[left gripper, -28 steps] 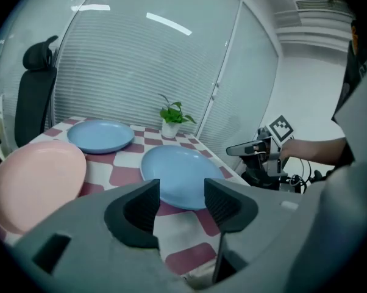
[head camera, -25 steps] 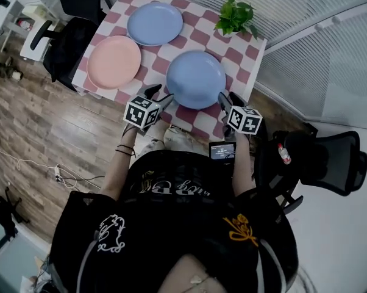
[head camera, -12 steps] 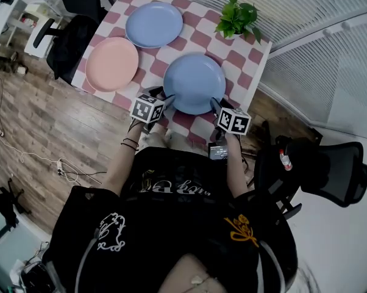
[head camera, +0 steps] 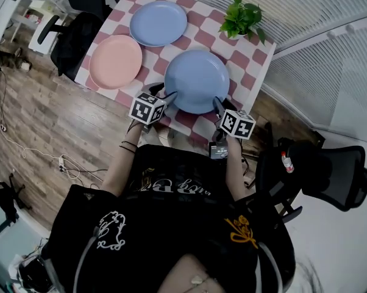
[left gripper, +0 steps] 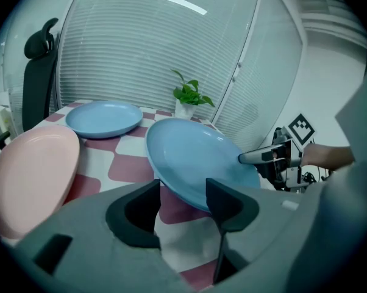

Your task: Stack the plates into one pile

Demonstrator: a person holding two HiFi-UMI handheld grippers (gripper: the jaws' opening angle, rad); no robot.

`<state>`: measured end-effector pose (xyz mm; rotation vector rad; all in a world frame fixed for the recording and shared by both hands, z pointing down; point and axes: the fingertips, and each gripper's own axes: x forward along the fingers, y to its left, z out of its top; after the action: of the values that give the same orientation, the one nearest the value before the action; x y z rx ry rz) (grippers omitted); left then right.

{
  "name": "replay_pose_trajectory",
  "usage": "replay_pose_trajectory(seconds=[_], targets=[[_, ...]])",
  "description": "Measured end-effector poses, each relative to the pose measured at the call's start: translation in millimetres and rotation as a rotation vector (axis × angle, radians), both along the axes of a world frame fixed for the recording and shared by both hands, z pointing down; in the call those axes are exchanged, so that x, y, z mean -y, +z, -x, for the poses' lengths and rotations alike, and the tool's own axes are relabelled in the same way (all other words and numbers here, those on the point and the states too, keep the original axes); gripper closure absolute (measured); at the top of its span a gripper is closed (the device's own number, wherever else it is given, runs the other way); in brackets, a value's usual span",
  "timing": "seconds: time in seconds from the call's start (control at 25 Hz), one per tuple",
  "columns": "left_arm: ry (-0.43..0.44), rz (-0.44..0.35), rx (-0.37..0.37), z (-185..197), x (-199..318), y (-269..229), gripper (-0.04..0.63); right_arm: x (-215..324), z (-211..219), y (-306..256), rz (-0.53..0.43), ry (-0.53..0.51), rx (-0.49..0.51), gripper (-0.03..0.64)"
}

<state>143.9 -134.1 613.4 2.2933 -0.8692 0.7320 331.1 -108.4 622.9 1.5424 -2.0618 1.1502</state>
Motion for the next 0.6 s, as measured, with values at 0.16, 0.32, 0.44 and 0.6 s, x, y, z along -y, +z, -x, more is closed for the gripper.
replay_pose_trajectory(seconds=[0.16,0.32,0.44,0.6], targets=[[-0.007,-0.046,-0.003,13,9,-16,0.354,10,12,-17,-0.033,0.008,-0.017,0.479],[-0.034,-0.058,-0.018,42,19,-25,0.354,26,40,-34,-0.063,-0.014,-0.025,0.482],[-0.065,-0.068,-0.027,78,26,-34,0.354,39,76,-43,-0.077,-0.041,-0.015,0.482],[-0.097,-0.082,-0.025,137,36,-41,0.354,54,135,-45,-0.070,-0.080,-0.009,0.482]])
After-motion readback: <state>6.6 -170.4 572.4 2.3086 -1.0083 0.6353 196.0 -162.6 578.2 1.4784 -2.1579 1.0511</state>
